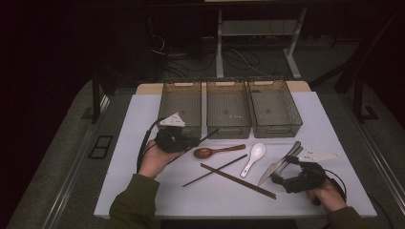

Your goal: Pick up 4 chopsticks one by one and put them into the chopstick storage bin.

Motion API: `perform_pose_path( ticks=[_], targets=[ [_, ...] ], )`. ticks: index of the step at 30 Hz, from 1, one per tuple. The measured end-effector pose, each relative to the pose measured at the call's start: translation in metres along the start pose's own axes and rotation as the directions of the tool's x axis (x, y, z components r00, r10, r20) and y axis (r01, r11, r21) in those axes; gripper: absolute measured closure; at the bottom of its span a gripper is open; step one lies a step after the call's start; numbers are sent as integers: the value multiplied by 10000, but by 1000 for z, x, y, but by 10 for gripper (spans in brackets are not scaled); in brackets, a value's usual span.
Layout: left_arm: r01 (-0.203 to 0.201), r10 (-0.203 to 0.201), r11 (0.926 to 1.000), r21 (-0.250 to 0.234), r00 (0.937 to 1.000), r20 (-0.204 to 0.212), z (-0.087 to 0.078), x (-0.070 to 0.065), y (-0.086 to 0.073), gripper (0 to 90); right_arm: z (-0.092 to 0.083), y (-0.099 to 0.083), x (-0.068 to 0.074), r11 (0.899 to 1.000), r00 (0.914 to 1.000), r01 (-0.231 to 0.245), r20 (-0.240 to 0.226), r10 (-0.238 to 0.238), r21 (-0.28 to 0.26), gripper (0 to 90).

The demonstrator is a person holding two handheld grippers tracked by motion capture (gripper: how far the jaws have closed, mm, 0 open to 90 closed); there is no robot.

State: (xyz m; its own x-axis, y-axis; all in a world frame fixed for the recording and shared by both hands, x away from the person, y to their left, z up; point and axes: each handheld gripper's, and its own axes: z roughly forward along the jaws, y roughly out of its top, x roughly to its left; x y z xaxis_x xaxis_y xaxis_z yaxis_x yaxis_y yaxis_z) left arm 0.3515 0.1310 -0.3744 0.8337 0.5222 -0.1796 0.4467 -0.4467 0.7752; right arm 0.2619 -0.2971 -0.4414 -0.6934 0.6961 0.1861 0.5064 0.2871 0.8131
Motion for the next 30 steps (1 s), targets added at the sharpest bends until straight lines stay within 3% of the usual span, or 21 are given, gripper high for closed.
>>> perform_pose_path(
  ticks=[7,14,30],
  targets=[
    [312,-321,9991,-295,9990,-304,-9,11,-2,850,0,0,0,10000,10000,-18,16,18,-4,16],
    [369,-392,9986,-386,9975,-591,-11,24,1,850,-1,0,0,10000,10000,-67,19,67,-22,16],
    [343,-409,9980,-537,9908,-1286,-14,54,34,850,-1,0,-1,9999,9999,-128,55,128,-45,16]
  ],
)
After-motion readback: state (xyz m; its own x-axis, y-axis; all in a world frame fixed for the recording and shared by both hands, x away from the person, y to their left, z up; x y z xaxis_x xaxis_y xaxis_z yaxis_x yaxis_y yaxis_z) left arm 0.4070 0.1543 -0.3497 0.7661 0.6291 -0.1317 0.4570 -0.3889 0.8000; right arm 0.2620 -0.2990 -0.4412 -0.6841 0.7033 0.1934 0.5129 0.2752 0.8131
